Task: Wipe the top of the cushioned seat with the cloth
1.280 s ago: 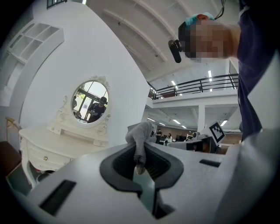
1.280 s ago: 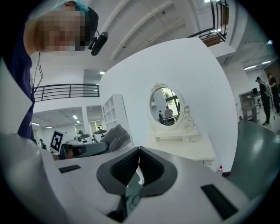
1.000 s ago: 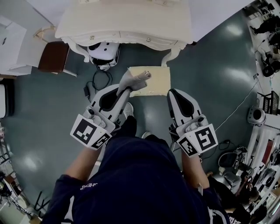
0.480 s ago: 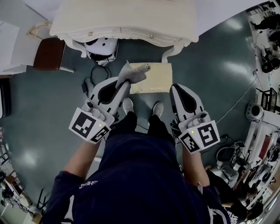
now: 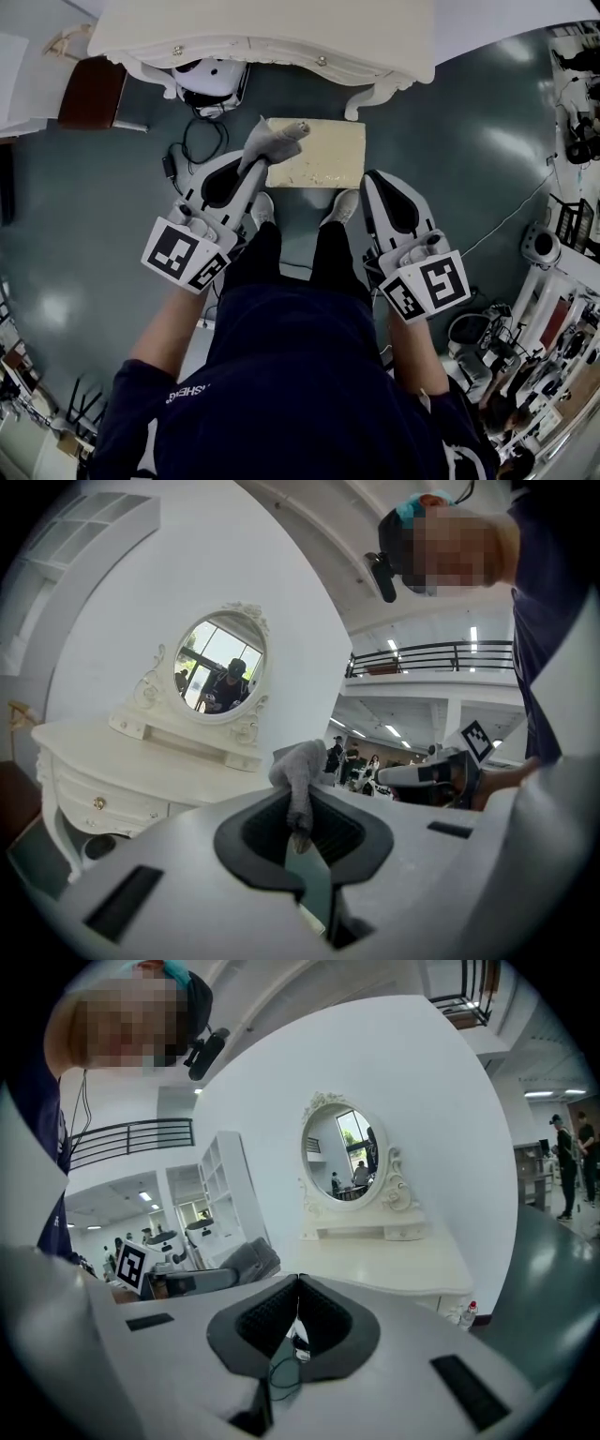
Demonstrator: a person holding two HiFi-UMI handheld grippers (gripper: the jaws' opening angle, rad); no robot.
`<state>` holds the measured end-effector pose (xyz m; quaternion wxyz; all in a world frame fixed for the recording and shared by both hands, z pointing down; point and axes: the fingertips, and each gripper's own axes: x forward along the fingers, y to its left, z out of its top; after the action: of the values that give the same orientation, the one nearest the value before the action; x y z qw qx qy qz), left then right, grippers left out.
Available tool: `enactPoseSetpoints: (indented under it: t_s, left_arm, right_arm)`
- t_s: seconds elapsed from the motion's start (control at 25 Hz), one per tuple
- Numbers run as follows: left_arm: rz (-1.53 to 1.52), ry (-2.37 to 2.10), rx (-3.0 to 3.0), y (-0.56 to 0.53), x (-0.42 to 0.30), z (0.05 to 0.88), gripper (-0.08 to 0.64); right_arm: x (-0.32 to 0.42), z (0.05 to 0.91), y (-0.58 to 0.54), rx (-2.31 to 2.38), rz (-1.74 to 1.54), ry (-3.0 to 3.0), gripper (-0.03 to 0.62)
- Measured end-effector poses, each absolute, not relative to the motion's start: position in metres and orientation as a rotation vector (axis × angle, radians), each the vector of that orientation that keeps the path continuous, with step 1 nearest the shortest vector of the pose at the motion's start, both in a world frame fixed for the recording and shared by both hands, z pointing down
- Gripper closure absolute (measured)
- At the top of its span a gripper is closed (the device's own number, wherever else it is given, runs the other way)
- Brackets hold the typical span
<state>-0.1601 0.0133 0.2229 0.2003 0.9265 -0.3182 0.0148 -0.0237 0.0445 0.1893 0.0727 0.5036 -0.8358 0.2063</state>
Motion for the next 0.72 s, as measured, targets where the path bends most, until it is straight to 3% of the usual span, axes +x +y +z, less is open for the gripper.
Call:
enactPoseSetpoints:
  t_s: [0.4, 0.72]
  left_arm:
    - [0.152, -1.081, 2.499, -0.029, -0.110, 0.326, 0.532]
    - [0.407, -1.182, 2.354, -0.054, -0.092, 0.482, 0.532]
  right_arm:
    - [0.032, 0.267, 0.002, 1.326, 0.662, -2.525, 0.566]
    - [0.066, 0.341, -0.012, 1.234, 0.767, -2.487, 0.566]
